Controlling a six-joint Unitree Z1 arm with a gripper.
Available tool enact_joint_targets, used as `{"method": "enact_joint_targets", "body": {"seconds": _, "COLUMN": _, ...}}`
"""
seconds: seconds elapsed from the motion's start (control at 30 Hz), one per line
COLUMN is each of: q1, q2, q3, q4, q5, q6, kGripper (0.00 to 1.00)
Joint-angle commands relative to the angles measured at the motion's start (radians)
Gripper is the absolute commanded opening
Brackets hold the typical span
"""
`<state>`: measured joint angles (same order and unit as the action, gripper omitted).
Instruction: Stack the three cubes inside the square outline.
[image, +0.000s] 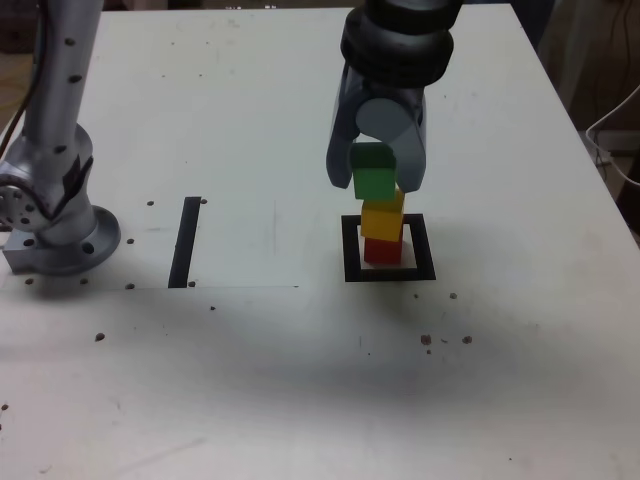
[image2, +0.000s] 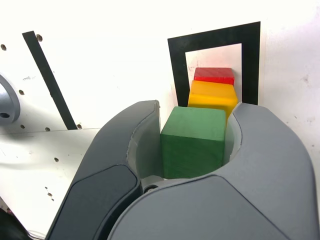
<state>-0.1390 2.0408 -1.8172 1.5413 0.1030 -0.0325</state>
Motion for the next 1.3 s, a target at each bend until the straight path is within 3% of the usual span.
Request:
{"method": "enact_joint_targets", "body": {"seconds": 0.0, "q1": 0.004, "q2": 0.007, "q3": -0.004, "q4": 0.006, "q5": 0.001, "q6": 0.002, "kGripper": 0.19}}
{"method": "enact_joint_targets", "body": {"seconds": 0.2, "q1": 0.006, "q2": 0.015, "q3": -0.005, "q4": 0.004, "q5": -0.010, "q6": 0.009, "kGripper": 0.27}}
{"method": "enact_joint_targets", "body": {"seconds": 0.53, "q1": 0.006, "q2": 0.028, "q3": 0.016, "q4": -0.032, "q5": -0.015, "q6": 0.027, "kGripper": 0.87}}
{"method": "enact_joint_targets", "body": {"seconds": 0.63, "q1": 0.006, "q2": 0.026, "q3": 0.018, "q4": -0.040, "q5": -0.004, "q6": 0.028, "kGripper": 0.98}}
{"method": "enact_joint_targets", "body": {"seconds": 1.0, "q1": 0.006, "q2": 0.006, "q3": 0.028, "q4": -0.038, "q5": 0.017, "q6": 0.028, "kGripper": 0.99}}
{"method": "enact_joint_targets", "body": {"seconds": 1.27, "q1": 0.006, "q2": -0.062, "q3": 0.075, "q4": -0.034, "q5": -0.013, "q6": 0.028, "kGripper": 0.99}}
